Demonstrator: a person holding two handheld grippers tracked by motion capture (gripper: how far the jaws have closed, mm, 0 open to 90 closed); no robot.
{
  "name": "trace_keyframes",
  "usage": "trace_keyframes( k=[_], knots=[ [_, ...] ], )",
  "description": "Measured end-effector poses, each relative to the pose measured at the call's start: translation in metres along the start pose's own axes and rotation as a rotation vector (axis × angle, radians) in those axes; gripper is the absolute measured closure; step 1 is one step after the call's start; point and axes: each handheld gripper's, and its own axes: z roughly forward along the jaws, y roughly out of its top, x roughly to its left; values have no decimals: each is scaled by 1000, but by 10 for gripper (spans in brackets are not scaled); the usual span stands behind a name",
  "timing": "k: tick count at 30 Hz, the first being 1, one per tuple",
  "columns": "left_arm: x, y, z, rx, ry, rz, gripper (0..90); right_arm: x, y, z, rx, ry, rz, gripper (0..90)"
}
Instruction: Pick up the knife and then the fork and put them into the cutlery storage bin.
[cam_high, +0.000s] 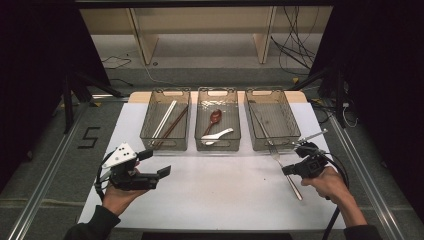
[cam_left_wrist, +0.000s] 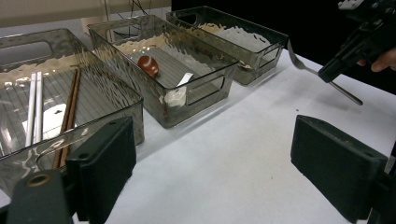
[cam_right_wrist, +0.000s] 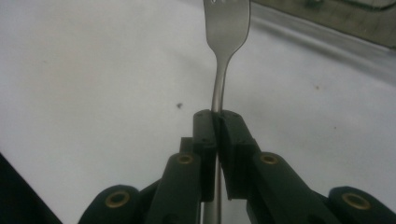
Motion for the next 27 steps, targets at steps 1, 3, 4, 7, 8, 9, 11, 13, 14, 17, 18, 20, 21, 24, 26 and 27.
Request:
trace_keyframes(
  k=[1, 3, 4, 7, 8, 9, 11, 13, 14, 17, 18, 20, 21, 24, 26, 27],
  knots=[
    [0, 0, 0, 3, 1, 1, 137, -1, 1, -3, -19, 10, 5, 861],
    [0, -1, 1, 3, 4, -4, 137, -2, 3, -9, -64, 28, 10, 861],
    [1, -1, 2, 8, 5, -3, 137, -3, 5, -13, -89, 26, 12, 861],
    [2, -1, 2, 9, 13, -4, 137, -7, 13, -30, -163, 40, 22, 862],
    [2, -1, 1, 3, 15, -8, 137, -9, 16, -35, -184, 37, 25, 861],
    [3, -1, 1, 1, 14, -7, 137, -10, 18, -39, -198, 29, 28, 861],
    [3, -1, 1, -2, 15, -10, 137, -13, 22, -42, -217, 22, 35, 861],
    [3, -1, 1, 0, 16, -10, 137, -14, 24, -44, -226, 16, 41, 862],
    [3, -1, 1, 1, 15, -11, 137, -15, 26, -44, -228, 15, 44, 861],
    [3, -1, 2, 0, 14, -9, 137, -18, 28, -46, -240, 7, 50, 862],
    [3, -1, 1, 0, 14, -9, 137, -18, 29, -47, -242, 1, 51, 862],
    [3, -1, 1, -6, 16, -14, 137, -19, 31, -48, -248, -8, 52, 862],
    [3, 0, 1, -4, 15, -11, 137, -19, 32, -48, -251, -8, 55, 862],
    [3, 0, 1, -6, 15, -8, 137, -21, 36, -51, -265, -12, 59, 862],
    [3, 0, 1, -8, 15, -9, 137, -21, 39, -53, -276, -21, 58, 862],
    [4, 0, 1, -8, 14, -10, 137, -21, 42, -54, -281, -23, 59, 862]
  ],
)
